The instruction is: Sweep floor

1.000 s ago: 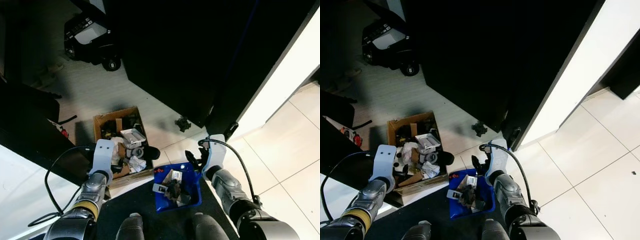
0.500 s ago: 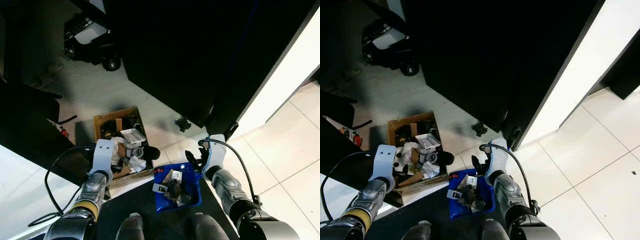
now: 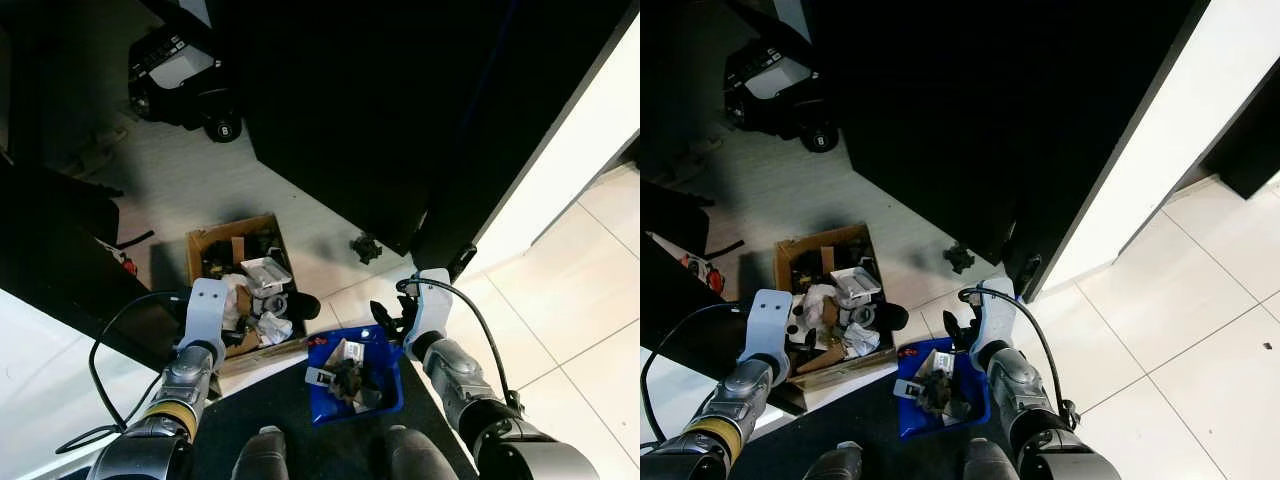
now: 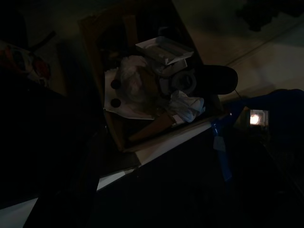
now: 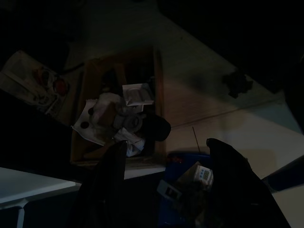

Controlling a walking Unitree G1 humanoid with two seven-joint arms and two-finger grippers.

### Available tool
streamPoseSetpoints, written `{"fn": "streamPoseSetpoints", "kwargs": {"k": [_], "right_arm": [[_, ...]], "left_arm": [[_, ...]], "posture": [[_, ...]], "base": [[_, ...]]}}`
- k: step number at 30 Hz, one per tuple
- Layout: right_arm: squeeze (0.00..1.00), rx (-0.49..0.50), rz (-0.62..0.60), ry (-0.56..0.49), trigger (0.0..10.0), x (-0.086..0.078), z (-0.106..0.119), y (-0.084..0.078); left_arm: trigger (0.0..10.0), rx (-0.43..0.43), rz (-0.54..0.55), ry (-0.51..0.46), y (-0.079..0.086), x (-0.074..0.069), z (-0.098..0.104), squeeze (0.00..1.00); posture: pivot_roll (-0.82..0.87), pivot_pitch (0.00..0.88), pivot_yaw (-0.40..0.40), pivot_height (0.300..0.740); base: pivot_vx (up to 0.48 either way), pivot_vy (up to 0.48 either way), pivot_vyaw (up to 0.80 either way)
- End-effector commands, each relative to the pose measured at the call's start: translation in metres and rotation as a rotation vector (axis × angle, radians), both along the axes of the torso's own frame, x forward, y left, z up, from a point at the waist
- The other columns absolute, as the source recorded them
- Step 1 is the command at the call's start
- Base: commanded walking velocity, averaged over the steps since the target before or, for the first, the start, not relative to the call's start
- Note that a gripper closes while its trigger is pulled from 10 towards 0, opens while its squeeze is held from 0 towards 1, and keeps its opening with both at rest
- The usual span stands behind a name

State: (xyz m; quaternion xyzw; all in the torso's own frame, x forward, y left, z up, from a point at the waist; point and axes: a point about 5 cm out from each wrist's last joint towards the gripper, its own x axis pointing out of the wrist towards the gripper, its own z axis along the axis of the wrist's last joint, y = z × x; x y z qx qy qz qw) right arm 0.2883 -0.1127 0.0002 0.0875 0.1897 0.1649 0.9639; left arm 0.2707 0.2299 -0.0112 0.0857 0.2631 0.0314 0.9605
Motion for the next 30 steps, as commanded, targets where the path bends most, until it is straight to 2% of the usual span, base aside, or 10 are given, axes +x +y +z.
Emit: {"fn": "streamPoseSetpoints", "kwargs": {"k": [1,30], "right_arm": [[0.00,0.004,-0.009,0.033,10.0,-0.0052,-0.0061,-0.0012],[0.00,0.004,-0.012,0.030,10.0,-0.0041,-0.0052,-0.0011]], "left_arm": [[10.0,-0.011,0.004,0.034,-0.0023,-0.0070,-0.0073,0.00],[10.0,-0.009,0.004,0.032,-0.0019,-0.0058,-0.0064,0.00]], "posture": [[-0.09,0.106,0.006,0.740],[-0.09,0.109,0.008,0.740]], "base": [[0.000,0.000,0.00],[0.000,0.000,0.00]]}}
